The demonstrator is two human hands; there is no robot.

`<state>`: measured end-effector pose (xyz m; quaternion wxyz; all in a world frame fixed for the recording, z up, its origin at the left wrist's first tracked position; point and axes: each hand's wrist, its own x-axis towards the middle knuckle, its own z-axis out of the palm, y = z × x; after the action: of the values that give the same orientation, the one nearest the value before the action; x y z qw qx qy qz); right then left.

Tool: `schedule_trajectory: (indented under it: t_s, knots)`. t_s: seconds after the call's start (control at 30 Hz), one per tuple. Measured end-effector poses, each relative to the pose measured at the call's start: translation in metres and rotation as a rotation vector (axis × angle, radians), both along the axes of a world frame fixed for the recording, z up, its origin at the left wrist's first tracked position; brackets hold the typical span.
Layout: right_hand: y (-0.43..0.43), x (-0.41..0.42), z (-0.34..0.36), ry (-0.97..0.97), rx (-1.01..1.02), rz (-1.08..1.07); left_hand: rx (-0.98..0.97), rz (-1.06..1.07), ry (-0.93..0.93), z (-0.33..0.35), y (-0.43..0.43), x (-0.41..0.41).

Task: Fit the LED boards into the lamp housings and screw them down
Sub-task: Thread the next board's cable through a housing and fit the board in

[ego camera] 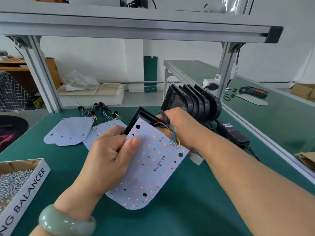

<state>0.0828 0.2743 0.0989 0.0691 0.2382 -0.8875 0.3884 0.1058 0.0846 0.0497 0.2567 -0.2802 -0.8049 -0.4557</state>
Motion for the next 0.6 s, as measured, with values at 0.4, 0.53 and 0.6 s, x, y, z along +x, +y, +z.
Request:
schedule_trajectory:
  t_s: [0.4, 0.53, 0.6]
  knots:
    - [0.024, -0.007, -0.015, -0.634, -0.632, 0.522, 0.110, 0.047, -0.140, 0.001, 0.003, -0.002]
    - [0.018, -0.015, -0.033, -0.846, -1.128, 0.392, 0.377, 0.078, -0.389, -0.003, 0.002, -0.005]
    - [0.008, -0.018, -0.042, -0.661, -0.954, 0.239, 0.431, 0.083, -0.464, -0.006, 0.000, -0.006]
